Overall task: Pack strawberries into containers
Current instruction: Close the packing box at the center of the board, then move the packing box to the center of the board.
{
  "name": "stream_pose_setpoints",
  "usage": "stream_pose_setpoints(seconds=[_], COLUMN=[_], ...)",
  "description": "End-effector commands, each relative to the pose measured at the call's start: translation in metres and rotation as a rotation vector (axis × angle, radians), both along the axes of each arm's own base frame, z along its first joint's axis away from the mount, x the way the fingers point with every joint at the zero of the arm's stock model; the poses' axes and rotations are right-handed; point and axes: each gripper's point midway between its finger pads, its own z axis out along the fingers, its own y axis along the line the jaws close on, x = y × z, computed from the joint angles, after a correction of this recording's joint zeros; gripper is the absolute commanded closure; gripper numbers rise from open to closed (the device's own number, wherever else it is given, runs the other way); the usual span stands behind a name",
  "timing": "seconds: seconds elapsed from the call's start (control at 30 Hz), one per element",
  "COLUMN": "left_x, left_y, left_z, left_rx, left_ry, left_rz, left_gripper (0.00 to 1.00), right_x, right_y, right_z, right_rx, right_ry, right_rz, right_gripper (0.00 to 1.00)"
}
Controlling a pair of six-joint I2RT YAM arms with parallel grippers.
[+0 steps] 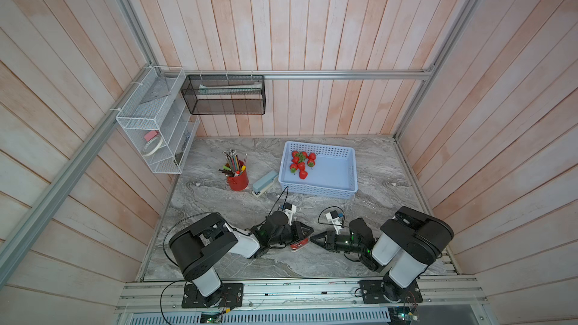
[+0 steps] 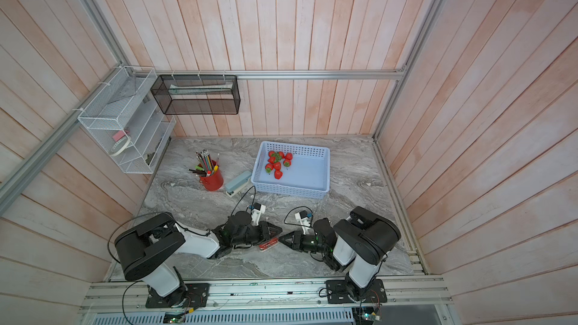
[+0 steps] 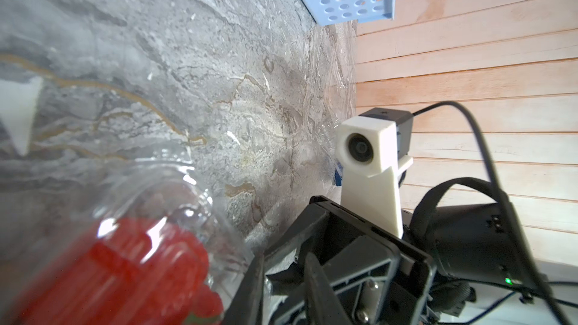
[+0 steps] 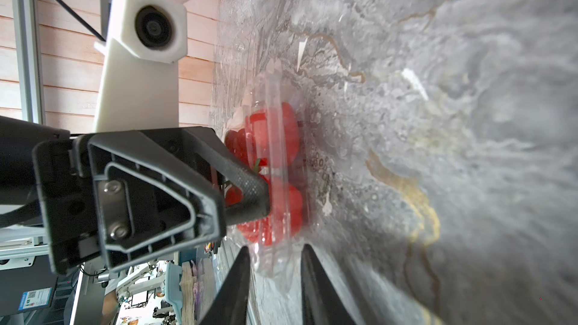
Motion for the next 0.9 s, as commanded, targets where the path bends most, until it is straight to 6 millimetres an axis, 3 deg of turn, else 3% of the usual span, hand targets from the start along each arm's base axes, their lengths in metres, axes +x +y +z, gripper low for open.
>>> stream_pose_setpoints(seconds=[0.0, 0.3, 0.53, 0.67, 0.87], left_x=[-0.024, -0.008, 0.002, 0.004, 0.011], left_y=[0.044, 0.055, 0.086, 0.107, 0.141], left_z=[-0.066, -0.018, 0.02, 0.035, 0.058], left_rx=[0.276, 0.334, 0.362, 0.361, 0.384], left_ry=[0.144, 0.022, -0.067, -0.095, -0.133], left_rz=[0.011, 0.058, 0.17, 0.237, 0.33], left_gripper=[0.74, 0.74, 0.73, 0.72, 0.71], right_x=[0.003, 0.023, 0.039, 0.029, -0.004], right_y=[-0.002, -0.013, -0.025, -0.013, 0.029], right_z=[-0.001, 0.015, 0.021, 0.016, 0.015], right_rx=[-0.048, -0.21, -0.394, -0.459, -0.541], right_ry=[-0.029, -0.143, -0.216, -0.258, -0.384], right_rz=[0.0, -0.048, -0.087, -0.026, 0.191], right_gripper=[0.68, 0.66, 0.81, 0.91, 0.98])
